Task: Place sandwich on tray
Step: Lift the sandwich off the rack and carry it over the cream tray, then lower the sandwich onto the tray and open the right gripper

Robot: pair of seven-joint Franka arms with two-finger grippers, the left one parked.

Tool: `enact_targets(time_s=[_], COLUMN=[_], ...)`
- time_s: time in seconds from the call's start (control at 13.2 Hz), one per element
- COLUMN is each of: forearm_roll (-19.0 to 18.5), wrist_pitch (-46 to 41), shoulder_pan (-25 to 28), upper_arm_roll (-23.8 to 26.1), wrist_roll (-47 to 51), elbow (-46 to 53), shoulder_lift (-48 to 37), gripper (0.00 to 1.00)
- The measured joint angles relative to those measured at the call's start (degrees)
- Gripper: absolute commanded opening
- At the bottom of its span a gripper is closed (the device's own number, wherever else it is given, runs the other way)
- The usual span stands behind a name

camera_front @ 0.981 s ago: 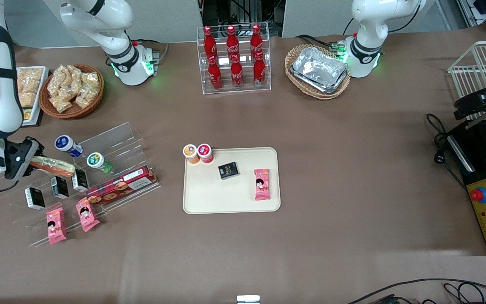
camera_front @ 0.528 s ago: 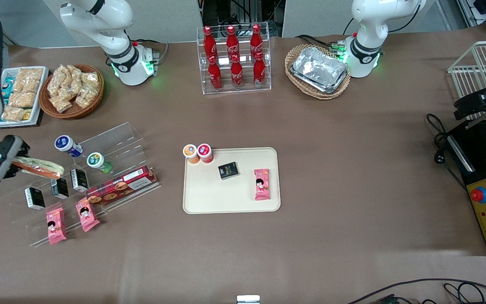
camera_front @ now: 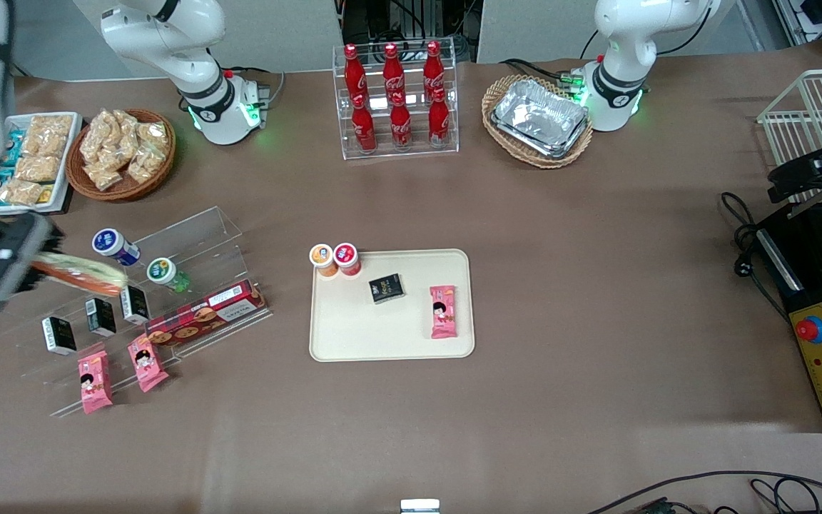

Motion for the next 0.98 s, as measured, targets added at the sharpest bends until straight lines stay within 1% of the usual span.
enact_targets(time_s=[0.3,0.53,0.75,0.83,0.98], forearm_roll=[0.08,0.09,0.14,0.83,3.4], wrist_pitch=[0.25,4.45,11.75,14.31,19.9], shoulder_pan=[12.54,20.51,26.16,27.4,28.3], upper_arm_roll=[0.38,0.41,0.43,0.43,0.42], wrist_roll=[11.27,15.91,18.47,18.85,19.07], elbow=[0.05,0.04,-0.02,-0.04,-0.07], shoulder_lift=[0.52,3.35,8.59,10.6,14.69], gripper=[0.29,0.29,0.29,0.29,0.29])
